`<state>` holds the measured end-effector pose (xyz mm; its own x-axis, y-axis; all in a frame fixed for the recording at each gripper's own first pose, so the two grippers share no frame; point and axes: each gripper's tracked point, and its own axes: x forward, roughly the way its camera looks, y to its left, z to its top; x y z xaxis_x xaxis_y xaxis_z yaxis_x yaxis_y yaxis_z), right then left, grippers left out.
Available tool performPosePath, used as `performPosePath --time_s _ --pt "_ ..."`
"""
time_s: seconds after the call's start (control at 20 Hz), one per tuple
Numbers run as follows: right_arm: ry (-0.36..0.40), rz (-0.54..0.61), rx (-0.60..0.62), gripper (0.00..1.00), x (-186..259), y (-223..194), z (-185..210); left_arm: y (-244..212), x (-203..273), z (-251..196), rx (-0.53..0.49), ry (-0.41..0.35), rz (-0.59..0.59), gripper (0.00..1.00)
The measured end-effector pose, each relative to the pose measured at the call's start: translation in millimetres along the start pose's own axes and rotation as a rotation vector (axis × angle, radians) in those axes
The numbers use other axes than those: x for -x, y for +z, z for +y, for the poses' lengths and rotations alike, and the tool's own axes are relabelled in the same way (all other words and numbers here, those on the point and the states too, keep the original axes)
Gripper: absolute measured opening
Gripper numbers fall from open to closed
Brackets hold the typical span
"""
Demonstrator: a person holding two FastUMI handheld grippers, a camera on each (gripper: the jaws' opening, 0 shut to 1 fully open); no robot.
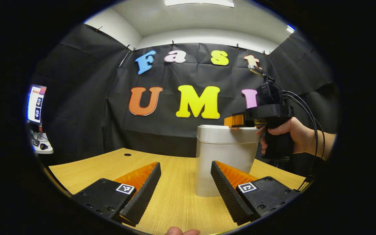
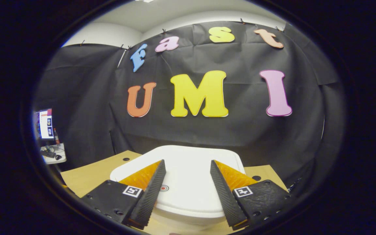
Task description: Press the lid of the desktop garbage bin to open it, pick up the crumpled paper on the desktop and throw it into the bin, then pick up the pop can on the desktop and drop it into the bin, and finally close the garbage bin lid.
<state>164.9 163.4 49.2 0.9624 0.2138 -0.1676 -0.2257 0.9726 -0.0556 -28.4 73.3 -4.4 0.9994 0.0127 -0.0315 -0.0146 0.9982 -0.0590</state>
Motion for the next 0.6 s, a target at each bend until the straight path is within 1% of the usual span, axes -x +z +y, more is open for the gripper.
performPosePath --time_s 0.1,0.35,0.6 --pt "-0.001 0.009 -0.01 0.88 0.3 2.3 0.2 0.6 0.7 -1.7 0.011 -0.001 -0.004 0.99" --pt "-0.011 0.015 -0.006 0.86 0.8 2.5 0.1 3.5 4.8 -4.6 0.024 0.002 -0.006 0.99" --pt "-0.05 0.008 -0.015 0.84 8.8 3.2 0.3 10.0 14.6 -9.3 0.004 0.006 -0.015 0.99"
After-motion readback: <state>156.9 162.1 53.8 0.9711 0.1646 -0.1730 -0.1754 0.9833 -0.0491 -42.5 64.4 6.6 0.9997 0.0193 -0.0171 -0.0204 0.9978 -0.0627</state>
